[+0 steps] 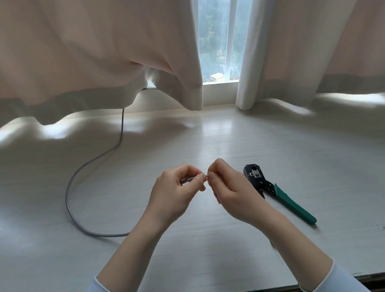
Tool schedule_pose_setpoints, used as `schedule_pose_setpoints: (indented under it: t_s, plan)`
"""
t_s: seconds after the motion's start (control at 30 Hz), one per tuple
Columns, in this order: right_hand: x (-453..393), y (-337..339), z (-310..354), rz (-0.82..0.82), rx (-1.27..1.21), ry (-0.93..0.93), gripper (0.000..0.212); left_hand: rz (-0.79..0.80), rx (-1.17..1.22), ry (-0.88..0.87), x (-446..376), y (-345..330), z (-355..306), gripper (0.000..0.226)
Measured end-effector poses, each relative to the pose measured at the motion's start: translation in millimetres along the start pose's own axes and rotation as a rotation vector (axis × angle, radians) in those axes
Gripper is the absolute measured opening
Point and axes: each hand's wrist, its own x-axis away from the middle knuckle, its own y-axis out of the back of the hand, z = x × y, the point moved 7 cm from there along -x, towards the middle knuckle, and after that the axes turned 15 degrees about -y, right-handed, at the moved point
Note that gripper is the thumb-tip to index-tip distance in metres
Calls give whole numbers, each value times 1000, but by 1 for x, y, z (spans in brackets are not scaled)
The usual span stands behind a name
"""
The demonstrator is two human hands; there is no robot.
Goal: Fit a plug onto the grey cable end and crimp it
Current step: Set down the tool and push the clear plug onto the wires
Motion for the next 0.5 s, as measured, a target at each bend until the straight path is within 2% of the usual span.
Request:
schedule_pose_setpoints:
  t_s: [0.3, 0.43, 0.5]
  plan:
    - [-10, 10, -15, -13, -168, -32, 17, -30, 14, -5, -1, 3, 1, 12]
    - [-18, 19, -34, -59, -259, -116, 20, -37, 20, 4, -1, 4, 1, 13]
    - [-22, 22, -45, -89, -218, -152, 21, -43, 41, 20, -1, 3, 2, 11]
